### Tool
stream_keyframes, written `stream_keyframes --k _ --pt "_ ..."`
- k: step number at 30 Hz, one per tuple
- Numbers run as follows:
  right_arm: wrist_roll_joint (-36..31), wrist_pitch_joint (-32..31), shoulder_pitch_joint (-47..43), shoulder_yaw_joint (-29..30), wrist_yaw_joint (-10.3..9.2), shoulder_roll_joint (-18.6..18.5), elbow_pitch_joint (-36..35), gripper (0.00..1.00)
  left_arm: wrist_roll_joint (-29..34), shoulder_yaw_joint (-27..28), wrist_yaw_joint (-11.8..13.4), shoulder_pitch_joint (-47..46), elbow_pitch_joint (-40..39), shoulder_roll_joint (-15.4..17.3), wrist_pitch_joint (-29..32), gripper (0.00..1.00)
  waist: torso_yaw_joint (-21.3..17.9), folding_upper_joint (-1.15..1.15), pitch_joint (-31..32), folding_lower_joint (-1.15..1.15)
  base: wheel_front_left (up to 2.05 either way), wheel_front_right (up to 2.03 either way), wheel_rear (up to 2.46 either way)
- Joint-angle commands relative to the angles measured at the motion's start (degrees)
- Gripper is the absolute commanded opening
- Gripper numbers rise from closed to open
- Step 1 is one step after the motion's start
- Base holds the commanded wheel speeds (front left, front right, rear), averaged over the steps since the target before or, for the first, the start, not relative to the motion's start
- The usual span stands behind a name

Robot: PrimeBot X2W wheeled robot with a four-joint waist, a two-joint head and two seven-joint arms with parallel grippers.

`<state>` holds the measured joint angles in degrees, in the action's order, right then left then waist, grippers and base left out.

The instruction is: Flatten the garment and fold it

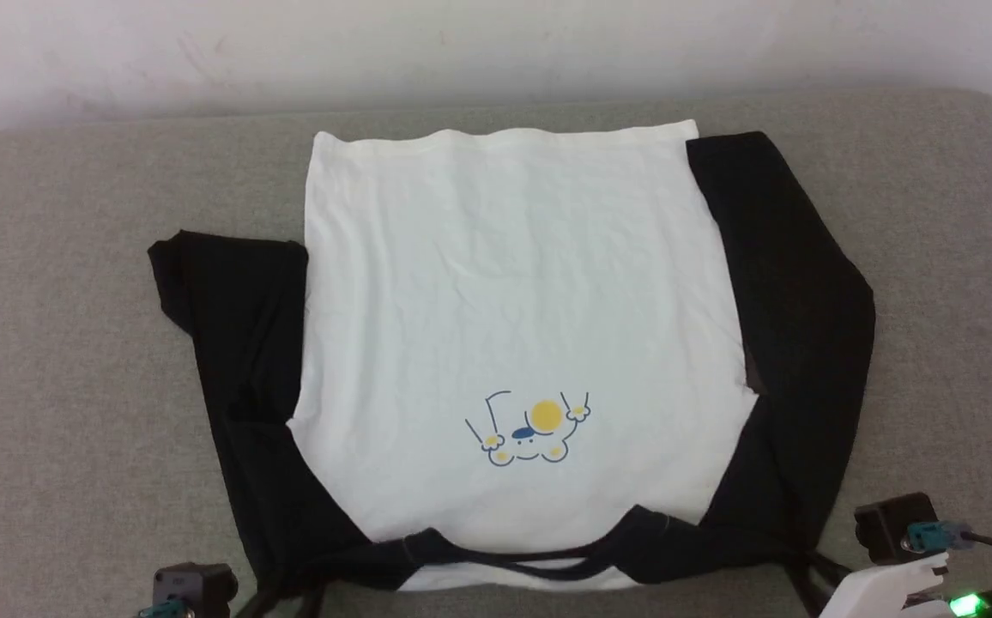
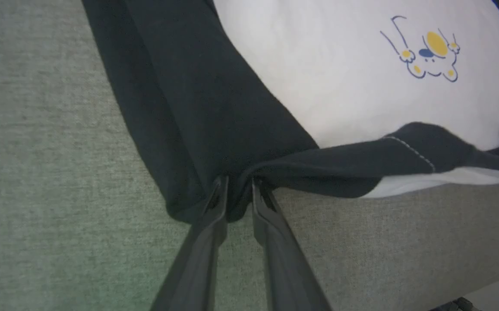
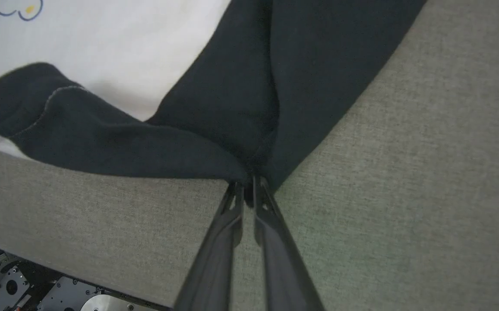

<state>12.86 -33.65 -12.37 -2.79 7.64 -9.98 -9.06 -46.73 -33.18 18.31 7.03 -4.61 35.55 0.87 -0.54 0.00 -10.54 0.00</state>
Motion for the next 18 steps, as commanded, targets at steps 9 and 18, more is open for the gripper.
stream_keyframes --k 9,18 --pt "-0.72 0.47 -3.8 4.65 -0.15 1.07 -2.86 1.0 -0.21 3.06 -0.73 0.71 -1.92 0.53 -5.86 1.0 0.38 0.0 3.89 0.0 0.0 0.0 0.0" --pt "-3.32 7.41 -3.29 9.23 -0.15 4.5 -8.2 1.0 1.8 7.1 2.62 0.2 -5.0 1.89 -10.26 1.0 0.24 0.0 5.34 0.0 0.0 0.0 0.0"
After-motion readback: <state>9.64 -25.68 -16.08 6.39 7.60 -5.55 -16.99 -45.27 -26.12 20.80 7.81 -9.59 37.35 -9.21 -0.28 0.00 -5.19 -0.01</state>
